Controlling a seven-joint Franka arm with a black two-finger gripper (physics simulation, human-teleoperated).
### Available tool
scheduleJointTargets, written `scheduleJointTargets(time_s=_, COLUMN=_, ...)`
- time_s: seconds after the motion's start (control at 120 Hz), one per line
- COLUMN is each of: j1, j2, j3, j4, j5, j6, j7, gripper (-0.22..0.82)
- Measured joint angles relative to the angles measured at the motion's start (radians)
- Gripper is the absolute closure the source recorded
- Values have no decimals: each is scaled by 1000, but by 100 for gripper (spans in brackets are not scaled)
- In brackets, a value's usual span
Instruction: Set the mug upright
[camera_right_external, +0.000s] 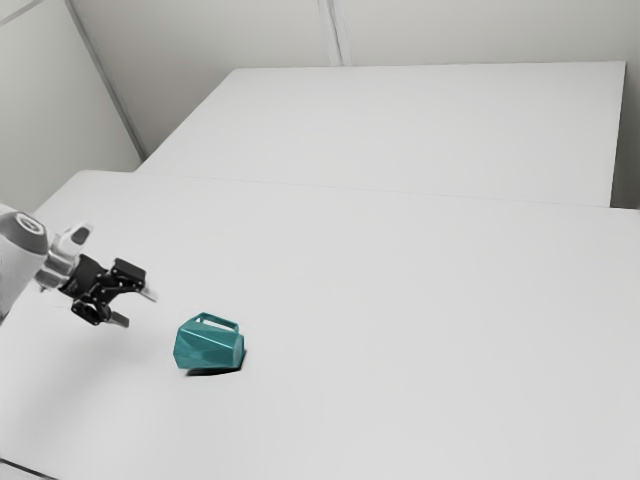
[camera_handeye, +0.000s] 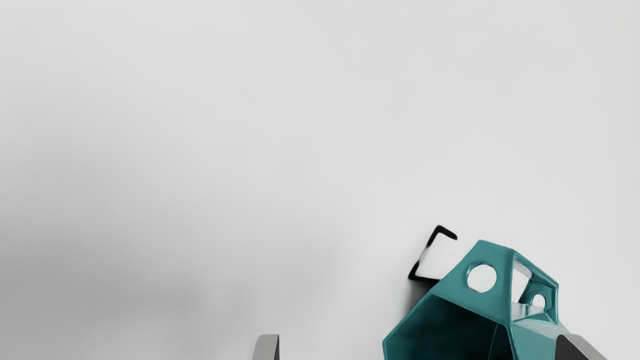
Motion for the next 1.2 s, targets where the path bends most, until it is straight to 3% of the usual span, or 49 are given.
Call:
scheduleJointTargets(time_s=0.267, j1=-54, j2=11, j3=3, j4=-95, j5=-205, j6=56, j7=155, gripper=0)
scheduleJointTargets(time_s=0.533, j1=-37, j2=5, j3=92, j4=-110, j5=-312, j6=-23, j7=255, gripper=0)
scheduleJointTargets(time_s=1.2, j1=-143, j2=18, j3=94, j4=-133, j5=-376, j6=-85, j7=379, gripper=0)
